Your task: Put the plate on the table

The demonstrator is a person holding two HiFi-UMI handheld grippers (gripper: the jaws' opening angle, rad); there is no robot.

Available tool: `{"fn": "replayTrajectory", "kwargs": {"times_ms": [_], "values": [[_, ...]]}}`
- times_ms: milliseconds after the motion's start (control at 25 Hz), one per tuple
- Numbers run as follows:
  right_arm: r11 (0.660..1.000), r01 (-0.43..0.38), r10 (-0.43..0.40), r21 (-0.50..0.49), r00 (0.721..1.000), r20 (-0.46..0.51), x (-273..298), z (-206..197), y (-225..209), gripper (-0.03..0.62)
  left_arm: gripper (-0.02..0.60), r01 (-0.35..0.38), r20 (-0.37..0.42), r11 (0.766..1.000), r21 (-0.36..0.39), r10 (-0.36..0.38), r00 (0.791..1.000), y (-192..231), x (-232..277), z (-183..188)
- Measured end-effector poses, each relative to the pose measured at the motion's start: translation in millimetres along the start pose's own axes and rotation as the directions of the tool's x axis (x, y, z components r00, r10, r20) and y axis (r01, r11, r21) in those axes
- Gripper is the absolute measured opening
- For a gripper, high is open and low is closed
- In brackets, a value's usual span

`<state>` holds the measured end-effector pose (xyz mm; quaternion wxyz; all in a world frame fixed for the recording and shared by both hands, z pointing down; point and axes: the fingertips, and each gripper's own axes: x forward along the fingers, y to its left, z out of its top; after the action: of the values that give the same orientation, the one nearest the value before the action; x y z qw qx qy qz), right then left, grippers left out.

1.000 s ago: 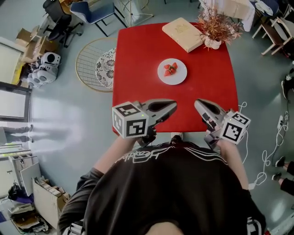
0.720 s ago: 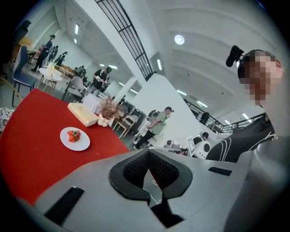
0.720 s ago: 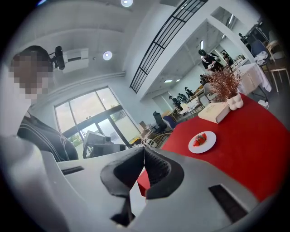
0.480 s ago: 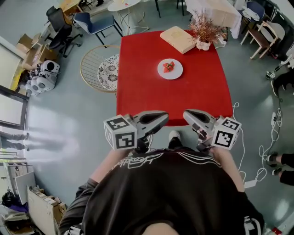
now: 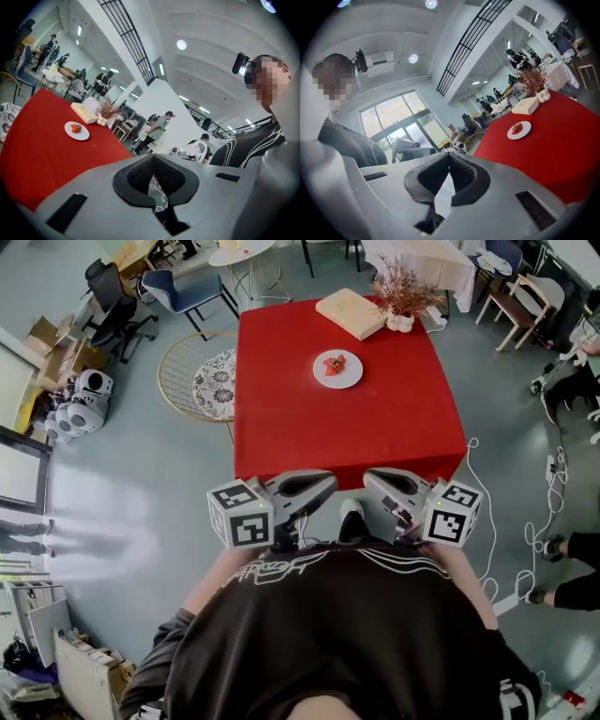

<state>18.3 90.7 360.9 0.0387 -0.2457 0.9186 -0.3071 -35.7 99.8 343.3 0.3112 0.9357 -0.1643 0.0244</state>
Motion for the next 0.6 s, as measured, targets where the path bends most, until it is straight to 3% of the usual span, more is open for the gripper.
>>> {"fn": "replayTrajectory", "kwargs": {"times_ms": [600], "values": [[0.999,0.036,-0.036,0.01,0.999,0.001,-2.8,-1.7,-4.9,0.008,0.006,0.0,0.002,1.0,0.006,0.0,1.0,3.7,1.9,5.1]]}}
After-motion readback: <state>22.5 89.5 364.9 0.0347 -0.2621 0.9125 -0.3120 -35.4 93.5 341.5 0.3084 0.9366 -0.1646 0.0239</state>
